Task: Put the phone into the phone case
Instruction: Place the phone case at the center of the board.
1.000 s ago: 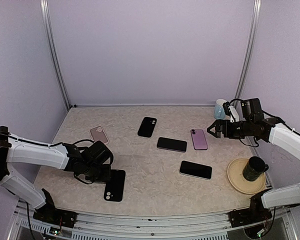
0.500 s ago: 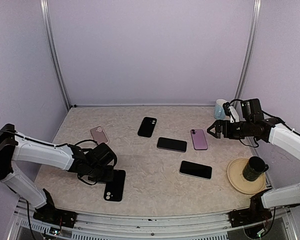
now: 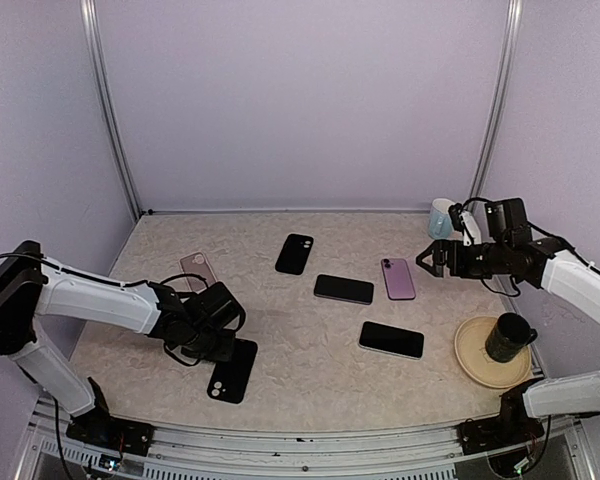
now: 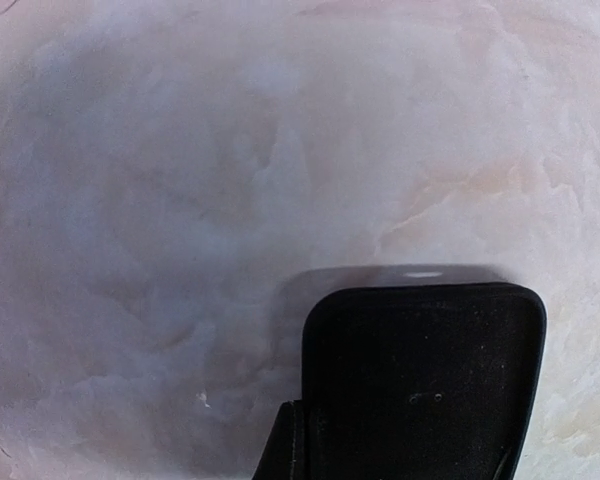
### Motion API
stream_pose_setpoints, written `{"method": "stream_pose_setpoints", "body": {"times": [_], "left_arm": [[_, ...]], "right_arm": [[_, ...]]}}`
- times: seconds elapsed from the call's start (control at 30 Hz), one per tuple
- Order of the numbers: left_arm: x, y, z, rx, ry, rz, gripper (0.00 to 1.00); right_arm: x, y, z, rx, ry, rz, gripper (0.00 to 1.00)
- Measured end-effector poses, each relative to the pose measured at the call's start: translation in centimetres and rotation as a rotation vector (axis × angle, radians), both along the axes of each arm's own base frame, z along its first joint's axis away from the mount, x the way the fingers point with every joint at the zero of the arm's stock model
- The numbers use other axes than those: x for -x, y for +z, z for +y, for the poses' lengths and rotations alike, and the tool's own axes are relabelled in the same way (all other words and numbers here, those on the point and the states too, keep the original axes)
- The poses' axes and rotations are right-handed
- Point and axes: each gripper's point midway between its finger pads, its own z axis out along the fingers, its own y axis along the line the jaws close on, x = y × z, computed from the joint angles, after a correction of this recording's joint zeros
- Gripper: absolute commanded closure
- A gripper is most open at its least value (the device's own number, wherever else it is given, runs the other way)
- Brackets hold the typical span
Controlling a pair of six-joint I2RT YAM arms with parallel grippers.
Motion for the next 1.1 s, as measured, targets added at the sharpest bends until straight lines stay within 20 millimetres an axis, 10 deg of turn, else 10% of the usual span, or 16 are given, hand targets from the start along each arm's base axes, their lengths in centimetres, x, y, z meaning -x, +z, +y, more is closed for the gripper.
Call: {"method": "stream_pose_setpoints", "body": {"times": [0.67, 1.1], "left_arm": [[-6.1, 7.2, -11.6, -0.004, -0.523, -0.153, 1.0], [-5.2, 7.5, -13.2, -0.094, -0.9, -0.161, 1.0]], "right_arm": [[1.2, 0.6, -0.1, -0.018, 0.005, -0.027, 0.0], [2.0, 0.9, -0.3, -0.03, 0.007, -0.037, 0.0]]}}
